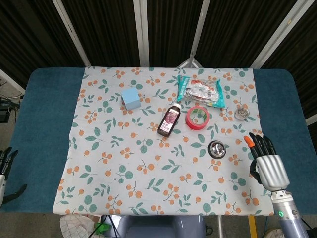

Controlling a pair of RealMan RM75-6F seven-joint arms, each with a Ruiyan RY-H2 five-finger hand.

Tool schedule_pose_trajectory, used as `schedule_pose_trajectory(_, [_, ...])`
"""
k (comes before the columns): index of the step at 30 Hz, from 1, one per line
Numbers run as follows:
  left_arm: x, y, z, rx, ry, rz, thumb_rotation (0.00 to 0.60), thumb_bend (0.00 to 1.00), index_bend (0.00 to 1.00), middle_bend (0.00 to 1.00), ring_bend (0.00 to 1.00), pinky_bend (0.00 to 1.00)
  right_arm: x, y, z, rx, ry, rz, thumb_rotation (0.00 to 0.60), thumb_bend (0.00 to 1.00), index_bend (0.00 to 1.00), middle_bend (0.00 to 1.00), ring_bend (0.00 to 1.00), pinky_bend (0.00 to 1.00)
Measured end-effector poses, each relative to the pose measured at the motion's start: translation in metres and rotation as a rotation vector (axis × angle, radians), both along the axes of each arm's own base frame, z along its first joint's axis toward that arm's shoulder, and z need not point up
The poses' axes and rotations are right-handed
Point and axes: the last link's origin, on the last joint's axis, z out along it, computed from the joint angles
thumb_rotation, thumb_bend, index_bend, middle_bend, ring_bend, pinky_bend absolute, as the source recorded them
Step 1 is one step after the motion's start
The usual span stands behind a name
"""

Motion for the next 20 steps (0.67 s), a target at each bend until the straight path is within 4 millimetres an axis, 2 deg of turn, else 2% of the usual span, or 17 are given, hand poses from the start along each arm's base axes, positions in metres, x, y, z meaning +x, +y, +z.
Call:
schedule_pose_trajectory(4, [0.000, -0.002, 0.000, -0.003, -0.002, -0.003, 0.600, 0.30, 0.07, 0.00, 0.00, 0.09, -0.009, 0.023, 0.009, -0.001, 0.013, -0.041, 0.600, 0.95, 0.02, 0.00, 0.00, 0.00])
schedule_pose_trajectory(8, [0.000, -0.003, 0.000, -0.007, -0.002, -0.005, 0.600, 0.29, 0.07, 0.00, 0.00, 0.09, -0.017, 0.034, 0.013, -0.010, 0.006, -0.066, 0.600, 0.95, 0.02, 0.00, 0.00, 0.00])
schedule_pose_trajectory(13, [0.001, -0.003, -0.002, -0.019, 0.004, -0.014, 0.600, 0.29, 0.07, 0.00, 0.00, 0.09, -0.027, 0.037, 0.014, -0.006, 0.015, -0.090, 0.600, 0.95, 0.02, 0.00, 0.00, 0.00])
schedule_pose_trajectory(20, [0.000, -0.002, -0.002, -0.022, 0.003, -0.012, 0.600, 0.30, 0.07, 0.00, 0.00, 0.09, -0.030, 0.039, 0.022, -0.045, 0.004, -0.090, 0.600, 0.95, 0.02, 0.00, 0.00, 0.00])
